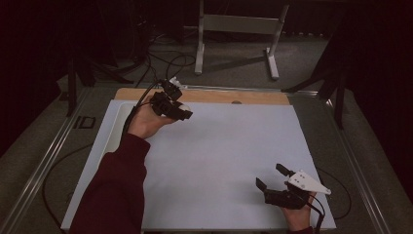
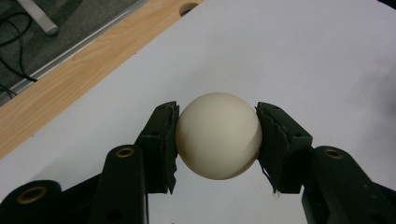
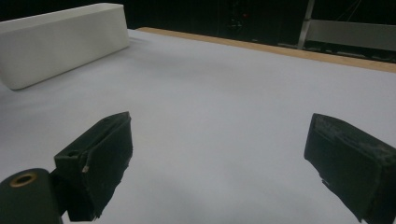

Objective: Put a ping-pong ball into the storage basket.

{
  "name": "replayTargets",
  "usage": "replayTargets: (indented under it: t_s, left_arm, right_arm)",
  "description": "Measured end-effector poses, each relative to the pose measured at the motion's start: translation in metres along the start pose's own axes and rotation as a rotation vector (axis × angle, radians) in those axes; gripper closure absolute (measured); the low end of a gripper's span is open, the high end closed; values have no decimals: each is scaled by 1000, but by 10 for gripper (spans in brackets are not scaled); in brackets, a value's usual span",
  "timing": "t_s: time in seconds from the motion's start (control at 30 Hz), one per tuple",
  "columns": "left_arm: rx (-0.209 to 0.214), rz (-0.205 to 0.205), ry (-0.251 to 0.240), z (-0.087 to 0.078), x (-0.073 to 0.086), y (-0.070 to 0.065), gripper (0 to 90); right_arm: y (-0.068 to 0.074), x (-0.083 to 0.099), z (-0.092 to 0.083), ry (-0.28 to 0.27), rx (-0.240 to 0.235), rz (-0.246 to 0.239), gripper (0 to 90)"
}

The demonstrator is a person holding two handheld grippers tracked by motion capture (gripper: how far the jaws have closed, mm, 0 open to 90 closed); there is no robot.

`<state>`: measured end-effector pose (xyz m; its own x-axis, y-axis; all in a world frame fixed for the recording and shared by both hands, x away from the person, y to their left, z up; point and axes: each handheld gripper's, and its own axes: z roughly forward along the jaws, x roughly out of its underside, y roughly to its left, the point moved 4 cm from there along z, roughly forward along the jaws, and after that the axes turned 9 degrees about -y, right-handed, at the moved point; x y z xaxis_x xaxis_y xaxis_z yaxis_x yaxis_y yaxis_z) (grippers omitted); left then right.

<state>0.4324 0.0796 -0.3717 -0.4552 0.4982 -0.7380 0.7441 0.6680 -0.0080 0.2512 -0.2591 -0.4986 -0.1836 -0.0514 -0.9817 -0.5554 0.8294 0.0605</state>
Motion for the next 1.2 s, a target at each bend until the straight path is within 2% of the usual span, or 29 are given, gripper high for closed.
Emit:
replayTargets:
  t_s: [1.2]
  left_arm:
    - [-32,2,-13,-18,10,9,512]
  right_arm:
    - [0,0,0,1,0,1,74]
